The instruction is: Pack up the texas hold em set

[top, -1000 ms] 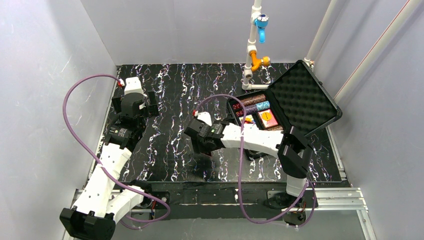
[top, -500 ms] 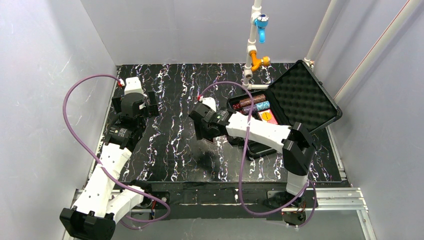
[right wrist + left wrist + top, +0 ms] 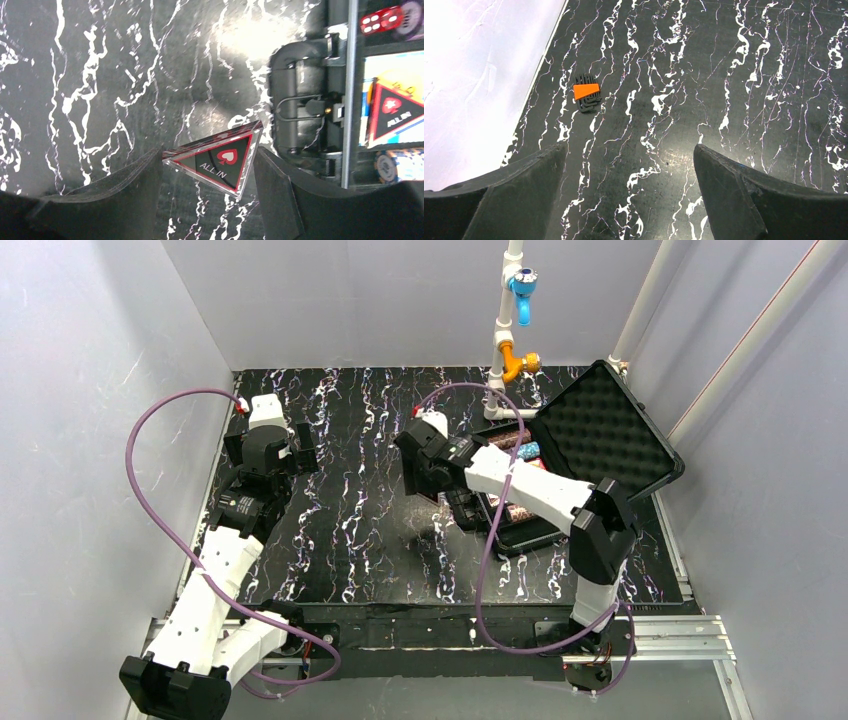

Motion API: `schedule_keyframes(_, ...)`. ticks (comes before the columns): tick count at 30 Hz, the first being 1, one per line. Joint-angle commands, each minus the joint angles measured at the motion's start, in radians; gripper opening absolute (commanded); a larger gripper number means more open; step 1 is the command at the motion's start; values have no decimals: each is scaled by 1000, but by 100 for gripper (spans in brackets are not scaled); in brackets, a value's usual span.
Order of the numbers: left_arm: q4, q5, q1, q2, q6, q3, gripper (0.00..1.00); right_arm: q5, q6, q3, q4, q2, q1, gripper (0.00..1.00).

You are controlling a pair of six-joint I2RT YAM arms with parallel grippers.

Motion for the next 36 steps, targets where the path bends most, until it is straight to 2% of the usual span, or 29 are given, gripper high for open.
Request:
schedule_keyframes(1, 5, -3, 5, -2, 6, -7, 99, 4, -38, 54, -7, -65, -72, 54)
schedule_keyframes(22, 3, -9, 5, 3, 9, -10, 99, -59, -128, 15, -2, -117, -430, 56)
schedule_keyframes(29, 3, -1, 5, 11, 9, -9, 99, -79, -161, -29, 5, -143, -512, 56)
schedule_keyframes(36, 4, 1, 5, 13, 8, -8, 99, -119, -157, -107, 31, -181, -527, 55)
